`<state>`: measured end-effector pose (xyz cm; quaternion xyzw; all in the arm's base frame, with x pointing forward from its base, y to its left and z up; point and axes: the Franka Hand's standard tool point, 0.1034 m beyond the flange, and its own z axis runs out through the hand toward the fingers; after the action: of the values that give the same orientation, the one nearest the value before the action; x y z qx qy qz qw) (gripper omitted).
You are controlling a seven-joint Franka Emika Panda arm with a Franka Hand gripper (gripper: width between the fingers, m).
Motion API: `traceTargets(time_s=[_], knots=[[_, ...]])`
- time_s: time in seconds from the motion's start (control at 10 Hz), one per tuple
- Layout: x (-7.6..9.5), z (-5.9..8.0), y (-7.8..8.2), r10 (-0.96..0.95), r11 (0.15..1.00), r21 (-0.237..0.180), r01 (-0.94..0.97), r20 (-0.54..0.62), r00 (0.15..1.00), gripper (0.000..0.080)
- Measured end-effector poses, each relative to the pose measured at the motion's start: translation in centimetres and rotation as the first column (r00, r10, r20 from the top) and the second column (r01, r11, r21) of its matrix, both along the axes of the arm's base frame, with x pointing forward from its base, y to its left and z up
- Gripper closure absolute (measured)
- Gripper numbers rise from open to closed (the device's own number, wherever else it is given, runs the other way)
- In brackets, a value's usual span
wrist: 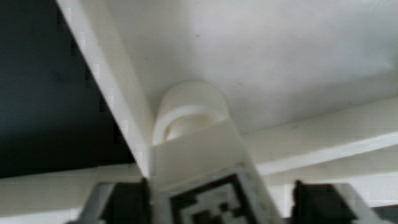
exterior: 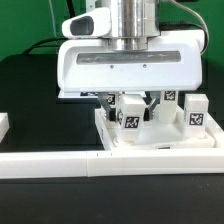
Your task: Assemble square table
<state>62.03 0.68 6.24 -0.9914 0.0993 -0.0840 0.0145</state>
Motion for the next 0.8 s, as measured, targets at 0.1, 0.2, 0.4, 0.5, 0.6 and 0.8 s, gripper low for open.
traceTargets(time_s=[0.1,0.2,0.4,0.5,0.6,0.8], knots=[[0.00,0.00,0.01,-0.088,0.996,0.016,0.088,-0.001,0.996,0.0514],[0.01,0.00,-0.03,-0.144,0.989,0.026,0.144,-0.003,0.990,0.0514],[0.00,-0.01,-0.04,-0.276,0.960,0.053,0.277,-0.010,0.961,0.0514],[0.08,-0.05,0.08,-0.417,0.906,0.073,0.417,-0.025,0.909,0.0514],[0.12,-0.14,0.37,-0.569,0.815,0.094,0.572,-0.059,0.820,0.0514],[0.11,-0.50,0.70,-0.795,0.581,0.118,0.805,-0.126,0.593,0.0512]])
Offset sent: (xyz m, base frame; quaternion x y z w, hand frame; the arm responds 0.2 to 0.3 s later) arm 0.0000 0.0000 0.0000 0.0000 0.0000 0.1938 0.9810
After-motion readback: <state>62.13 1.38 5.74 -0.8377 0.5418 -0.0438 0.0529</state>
